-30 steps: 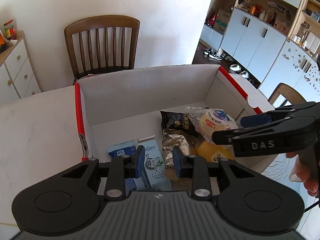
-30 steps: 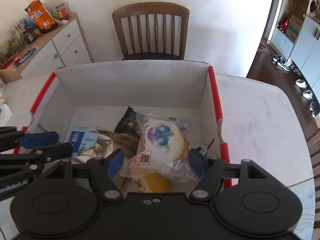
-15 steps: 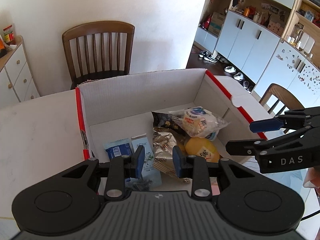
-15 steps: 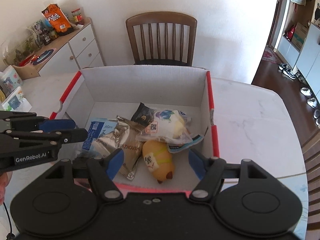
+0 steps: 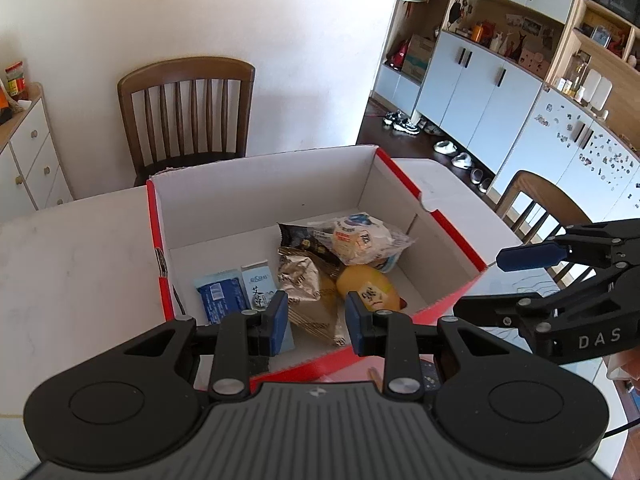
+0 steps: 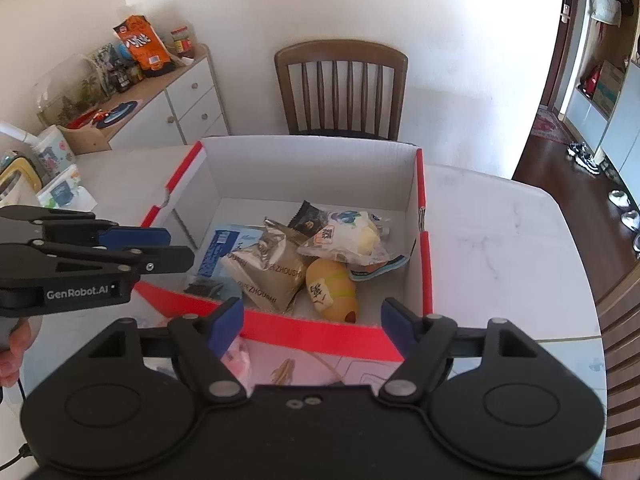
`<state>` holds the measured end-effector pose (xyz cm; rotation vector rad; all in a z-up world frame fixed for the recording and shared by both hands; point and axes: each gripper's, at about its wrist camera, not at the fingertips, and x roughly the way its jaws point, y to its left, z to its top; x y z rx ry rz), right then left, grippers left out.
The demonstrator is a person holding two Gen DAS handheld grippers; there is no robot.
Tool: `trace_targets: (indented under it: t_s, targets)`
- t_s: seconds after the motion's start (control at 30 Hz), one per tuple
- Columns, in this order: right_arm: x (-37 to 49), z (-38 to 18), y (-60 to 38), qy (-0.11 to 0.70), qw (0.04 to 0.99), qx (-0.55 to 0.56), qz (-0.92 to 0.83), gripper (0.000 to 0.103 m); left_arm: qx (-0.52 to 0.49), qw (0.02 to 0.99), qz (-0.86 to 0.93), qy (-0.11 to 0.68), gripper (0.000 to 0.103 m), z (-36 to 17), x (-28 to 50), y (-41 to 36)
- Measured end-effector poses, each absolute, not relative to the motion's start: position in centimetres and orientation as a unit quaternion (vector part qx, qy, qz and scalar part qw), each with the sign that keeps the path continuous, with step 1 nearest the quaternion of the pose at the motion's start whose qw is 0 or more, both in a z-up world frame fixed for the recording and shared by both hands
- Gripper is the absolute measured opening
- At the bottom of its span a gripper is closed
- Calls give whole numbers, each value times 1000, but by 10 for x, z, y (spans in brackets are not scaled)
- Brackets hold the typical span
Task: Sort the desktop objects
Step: 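Withdraw both tools from the box toward the printed bag and cable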
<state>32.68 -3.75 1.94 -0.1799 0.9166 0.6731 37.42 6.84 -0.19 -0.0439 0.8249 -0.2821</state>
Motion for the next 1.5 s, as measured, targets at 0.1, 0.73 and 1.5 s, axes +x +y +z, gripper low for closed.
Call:
trace_targets:
  t_s: [0.1,0.73,1.5]
  targets:
    - [317,22,-42,431,838,-83,323,76,-19,908,-140,394,29,0,365,67]
    - [231,8,-69,431,828,-80,349,76,0,910,-162,381,67,-3,306,57]
    - [131,-72,-70,472,812,-110,324,87,8,896,-153,416,96,-48,281,58]
